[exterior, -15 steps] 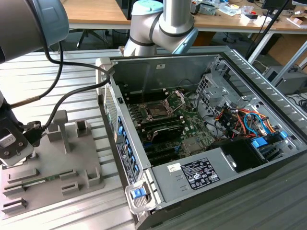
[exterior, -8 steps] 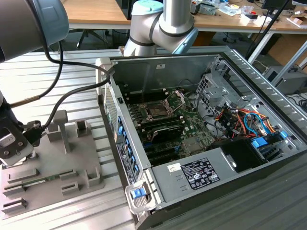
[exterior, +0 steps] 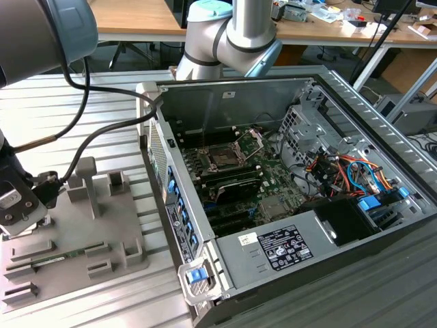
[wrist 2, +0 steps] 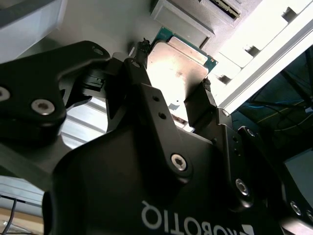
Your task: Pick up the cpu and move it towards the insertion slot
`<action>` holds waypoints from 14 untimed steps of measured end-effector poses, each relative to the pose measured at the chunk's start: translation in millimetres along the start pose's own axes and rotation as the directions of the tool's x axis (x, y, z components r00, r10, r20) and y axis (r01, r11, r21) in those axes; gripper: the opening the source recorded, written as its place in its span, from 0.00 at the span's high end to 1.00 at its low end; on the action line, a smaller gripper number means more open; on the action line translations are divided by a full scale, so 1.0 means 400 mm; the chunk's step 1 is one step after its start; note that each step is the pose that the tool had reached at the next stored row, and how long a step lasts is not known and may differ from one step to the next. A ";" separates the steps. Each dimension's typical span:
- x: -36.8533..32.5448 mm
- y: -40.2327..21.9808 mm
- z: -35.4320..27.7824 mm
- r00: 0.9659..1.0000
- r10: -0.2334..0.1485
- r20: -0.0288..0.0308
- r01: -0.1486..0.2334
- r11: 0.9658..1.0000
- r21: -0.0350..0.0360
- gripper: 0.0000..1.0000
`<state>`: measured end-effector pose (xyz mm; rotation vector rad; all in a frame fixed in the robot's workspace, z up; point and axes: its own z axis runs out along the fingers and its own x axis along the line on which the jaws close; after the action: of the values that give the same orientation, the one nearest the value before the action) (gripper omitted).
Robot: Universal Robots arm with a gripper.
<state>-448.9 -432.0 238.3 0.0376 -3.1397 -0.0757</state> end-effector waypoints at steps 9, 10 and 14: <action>0.000 0.000 -0.010 1.000 0.000 0.000 0.000 1.000 0.000 0.45; 0.000 0.000 -0.011 1.000 0.000 0.000 0.000 1.000 0.000 0.45; 0.000 0.001 -0.014 1.000 0.000 0.000 0.000 1.000 0.000 0.45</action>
<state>-448.9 -432.0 243.8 0.0377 -3.1397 -0.0757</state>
